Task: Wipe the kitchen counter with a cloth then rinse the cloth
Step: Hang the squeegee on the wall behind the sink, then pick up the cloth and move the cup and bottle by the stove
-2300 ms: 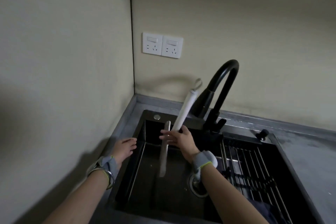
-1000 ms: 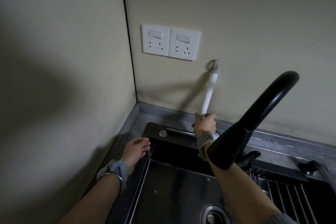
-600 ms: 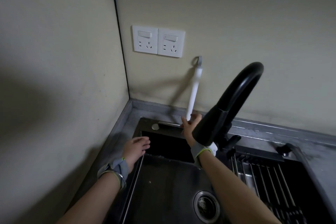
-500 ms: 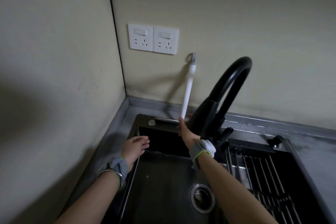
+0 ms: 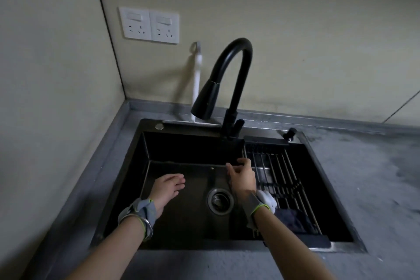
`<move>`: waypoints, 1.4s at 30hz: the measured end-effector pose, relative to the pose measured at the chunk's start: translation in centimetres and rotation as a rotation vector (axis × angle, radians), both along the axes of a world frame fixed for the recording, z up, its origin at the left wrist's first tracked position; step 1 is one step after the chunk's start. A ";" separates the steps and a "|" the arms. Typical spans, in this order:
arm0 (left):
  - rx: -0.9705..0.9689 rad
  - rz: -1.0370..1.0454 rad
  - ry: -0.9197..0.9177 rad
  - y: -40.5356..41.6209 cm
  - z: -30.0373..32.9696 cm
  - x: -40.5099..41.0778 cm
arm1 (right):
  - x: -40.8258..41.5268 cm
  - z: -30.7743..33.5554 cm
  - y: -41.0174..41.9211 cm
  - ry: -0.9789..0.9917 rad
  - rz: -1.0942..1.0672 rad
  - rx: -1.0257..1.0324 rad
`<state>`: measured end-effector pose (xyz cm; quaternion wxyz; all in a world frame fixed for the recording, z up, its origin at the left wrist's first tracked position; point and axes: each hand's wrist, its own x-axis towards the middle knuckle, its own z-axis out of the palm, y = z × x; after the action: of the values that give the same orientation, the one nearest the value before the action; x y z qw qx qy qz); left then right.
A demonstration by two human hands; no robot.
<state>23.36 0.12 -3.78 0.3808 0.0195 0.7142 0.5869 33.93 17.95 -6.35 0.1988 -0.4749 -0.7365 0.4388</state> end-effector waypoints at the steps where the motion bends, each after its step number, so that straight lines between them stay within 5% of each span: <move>1: -0.006 -0.009 -0.004 0.4 -0.3 0.9 | 1.4 -0.5 0.7 -0.050 0.008 0.002; 8: -0.051 -0.029 -0.046 4.3 -1.8 5.3 | 10.0 -3.6 7.1 -0.482 0.103 -0.075; 13: -0.113 -0.006 -0.092 8.1 -3.3 9.0 | 15.3 -5.5 11.7 -0.891 0.511 -0.016; 17: -0.168 0.045 -0.134 10.6 -4.8 11.9 | 17.4 -7.5 13.6 -0.908 0.714 0.058; 26: -0.160 0.162 -0.169 12.7 -5.7 14.0 | 16.7 -10.2 14.0 -1.053 0.758 0.185; 34: -0.129 0.218 -0.169 12.2 -5.0 15.3 | 17.3 -6.7 12.9 -0.823 0.783 0.288; 42: -0.050 0.199 -0.131 10.7 -2.7 17.9 | 20.8 -1.4 11.6 -0.250 0.255 0.098</move>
<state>41.27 10.86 -6.44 0.3666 -0.0994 0.7007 0.6039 54.75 29.55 -7.71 0.0711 -0.4184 -0.8301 0.3616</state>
